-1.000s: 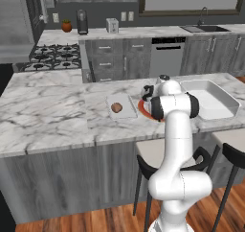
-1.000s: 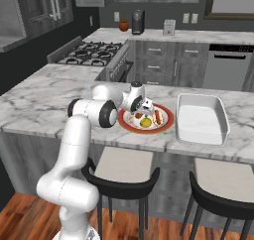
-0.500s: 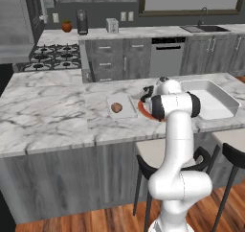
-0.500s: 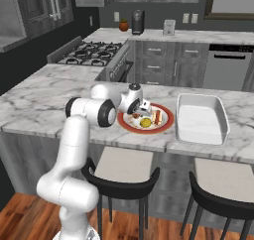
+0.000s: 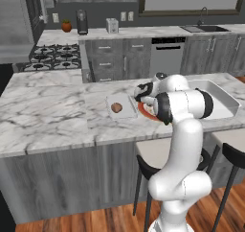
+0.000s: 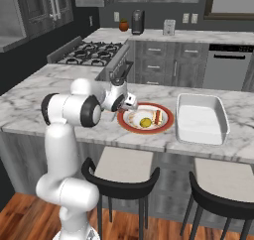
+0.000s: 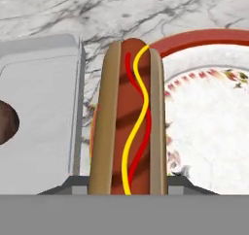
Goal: Place one cooked food and one vegetable from the large plate to each tupperware container.
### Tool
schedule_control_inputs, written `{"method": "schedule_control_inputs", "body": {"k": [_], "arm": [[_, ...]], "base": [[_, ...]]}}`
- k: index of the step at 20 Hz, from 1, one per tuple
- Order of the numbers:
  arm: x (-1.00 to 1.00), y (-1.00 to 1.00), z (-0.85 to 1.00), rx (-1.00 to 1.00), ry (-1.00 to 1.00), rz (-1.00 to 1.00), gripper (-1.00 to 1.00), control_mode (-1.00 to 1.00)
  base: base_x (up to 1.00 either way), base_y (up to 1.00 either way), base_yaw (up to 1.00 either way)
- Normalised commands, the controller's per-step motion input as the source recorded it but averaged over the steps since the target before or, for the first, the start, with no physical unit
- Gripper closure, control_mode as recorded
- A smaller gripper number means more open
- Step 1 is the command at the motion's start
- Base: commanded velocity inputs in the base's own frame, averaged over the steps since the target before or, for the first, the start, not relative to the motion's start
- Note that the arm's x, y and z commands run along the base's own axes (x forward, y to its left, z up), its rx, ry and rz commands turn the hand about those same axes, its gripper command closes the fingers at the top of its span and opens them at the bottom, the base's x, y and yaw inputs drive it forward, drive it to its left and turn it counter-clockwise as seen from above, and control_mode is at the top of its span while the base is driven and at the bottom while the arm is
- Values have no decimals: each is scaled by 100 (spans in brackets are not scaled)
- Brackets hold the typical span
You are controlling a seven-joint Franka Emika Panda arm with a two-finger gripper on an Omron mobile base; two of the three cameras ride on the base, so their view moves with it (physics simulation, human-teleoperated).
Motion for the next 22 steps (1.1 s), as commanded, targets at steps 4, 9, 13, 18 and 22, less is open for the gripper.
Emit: {"method": "schedule_control_inputs", "body": {"k": [4, 9, 13, 18, 22], "arm": [[-21, 100, 61, -2, -21, 13, 100, -100], [0, 60, 3, -2, -6, 1, 100, -100], [2, 40, -13, 2, 1, -6, 100, -100], [0, 47, -11, 0, -9, 0, 100, -100], [2, 1, -29, 2, 0, 0, 100, -100]], "base": [[0, 0, 0], [0, 0, 0], [0, 0, 0], [0, 0, 0], [0, 0, 0]]}}
